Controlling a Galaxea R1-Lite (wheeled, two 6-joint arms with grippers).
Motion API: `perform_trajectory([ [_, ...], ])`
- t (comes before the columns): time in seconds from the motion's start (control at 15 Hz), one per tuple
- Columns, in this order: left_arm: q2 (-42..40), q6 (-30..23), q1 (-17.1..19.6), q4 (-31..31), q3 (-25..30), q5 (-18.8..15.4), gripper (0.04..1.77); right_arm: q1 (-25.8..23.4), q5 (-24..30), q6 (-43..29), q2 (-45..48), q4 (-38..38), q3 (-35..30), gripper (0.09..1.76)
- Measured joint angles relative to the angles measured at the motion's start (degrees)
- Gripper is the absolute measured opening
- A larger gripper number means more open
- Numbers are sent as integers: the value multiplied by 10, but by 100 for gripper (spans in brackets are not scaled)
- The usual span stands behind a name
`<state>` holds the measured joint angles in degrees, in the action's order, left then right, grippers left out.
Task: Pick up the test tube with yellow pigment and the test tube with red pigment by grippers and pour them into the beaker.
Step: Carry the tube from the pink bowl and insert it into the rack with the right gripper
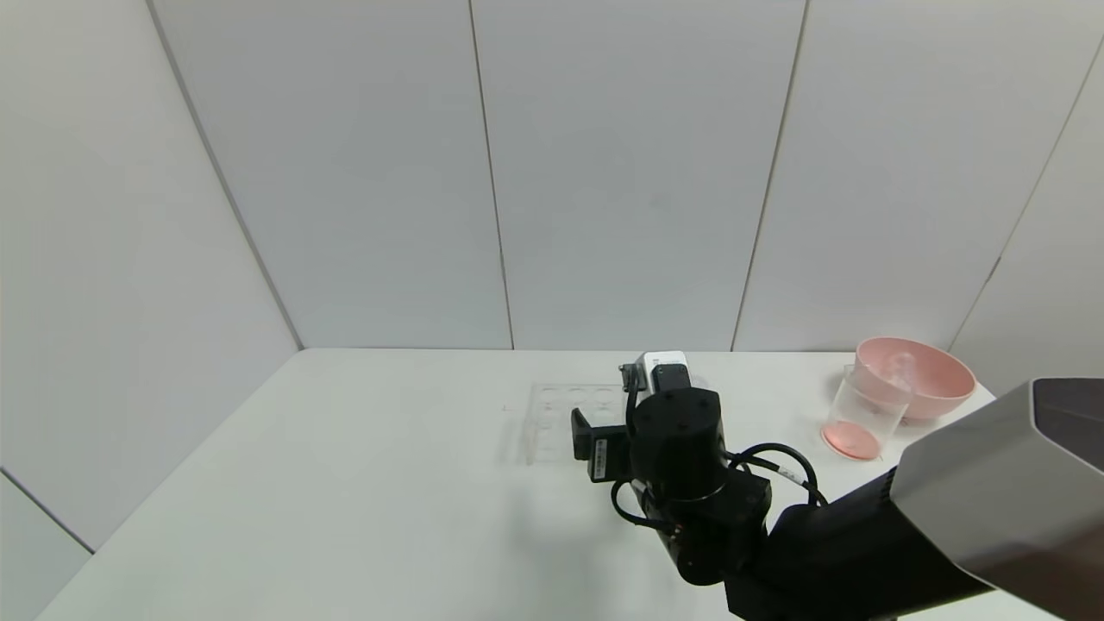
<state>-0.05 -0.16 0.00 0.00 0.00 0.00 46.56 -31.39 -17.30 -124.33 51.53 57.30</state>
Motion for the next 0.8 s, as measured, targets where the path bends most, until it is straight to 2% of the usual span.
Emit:
perform_trajectory([
  [0.73, 0, 0, 0, 0, 0, 0, 176, -32, 12, 1, -68, -2, 52, 169],
  [0.8, 0, 0, 0, 0, 0, 0, 176, -34, 11, 1, -72, -4, 55, 149],
])
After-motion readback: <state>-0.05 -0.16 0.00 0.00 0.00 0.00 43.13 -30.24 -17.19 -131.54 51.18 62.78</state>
